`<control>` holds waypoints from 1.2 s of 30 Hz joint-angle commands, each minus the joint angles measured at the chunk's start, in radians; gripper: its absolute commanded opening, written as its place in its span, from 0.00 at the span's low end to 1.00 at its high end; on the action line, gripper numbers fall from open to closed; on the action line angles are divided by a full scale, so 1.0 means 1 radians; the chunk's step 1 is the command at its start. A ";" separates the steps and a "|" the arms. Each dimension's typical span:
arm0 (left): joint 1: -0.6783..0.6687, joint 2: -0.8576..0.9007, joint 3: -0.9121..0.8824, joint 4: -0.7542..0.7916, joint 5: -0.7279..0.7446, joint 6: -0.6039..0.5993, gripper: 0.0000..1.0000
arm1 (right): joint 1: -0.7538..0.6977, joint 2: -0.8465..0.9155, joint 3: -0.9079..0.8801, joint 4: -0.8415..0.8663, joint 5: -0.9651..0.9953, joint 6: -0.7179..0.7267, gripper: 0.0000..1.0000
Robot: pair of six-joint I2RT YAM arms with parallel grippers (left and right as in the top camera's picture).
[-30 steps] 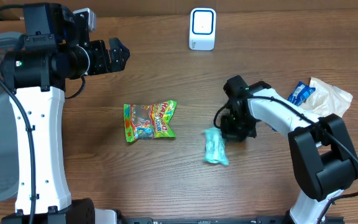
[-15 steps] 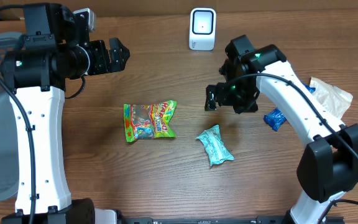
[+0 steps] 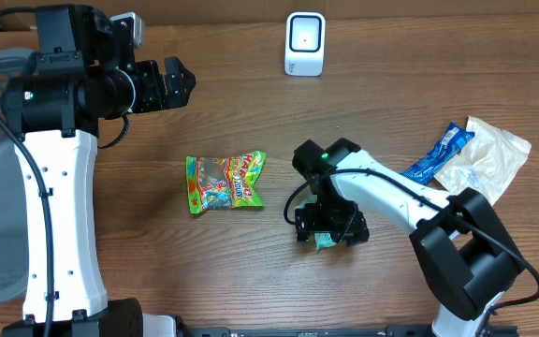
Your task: Scan the item barcode
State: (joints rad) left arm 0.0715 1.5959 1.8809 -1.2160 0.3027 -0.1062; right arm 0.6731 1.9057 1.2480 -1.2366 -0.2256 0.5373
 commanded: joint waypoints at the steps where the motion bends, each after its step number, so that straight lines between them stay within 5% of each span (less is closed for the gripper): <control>1: -0.006 0.003 0.000 0.000 0.001 -0.013 1.00 | 0.005 -0.011 -0.038 0.039 0.225 0.115 0.91; 7: -0.006 0.003 0.000 0.000 0.001 -0.014 1.00 | 0.003 -0.011 -0.064 0.100 0.568 0.129 0.92; 11: -0.006 0.003 0.000 0.000 0.001 -0.014 1.00 | -0.040 -0.013 -0.059 0.128 0.618 0.121 0.92; 21: -0.006 0.003 0.000 0.000 0.001 -0.013 0.99 | -0.305 -0.162 -0.029 0.185 0.001 -0.177 0.91; 36: -0.006 0.003 0.000 0.000 0.001 -0.013 1.00 | -0.580 -0.188 -0.241 0.555 -0.307 -0.357 0.90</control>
State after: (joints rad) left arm 0.0715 1.5963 1.8809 -1.2163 0.3031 -0.1062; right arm 0.1448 1.7218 1.0584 -0.7467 -0.4023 0.2188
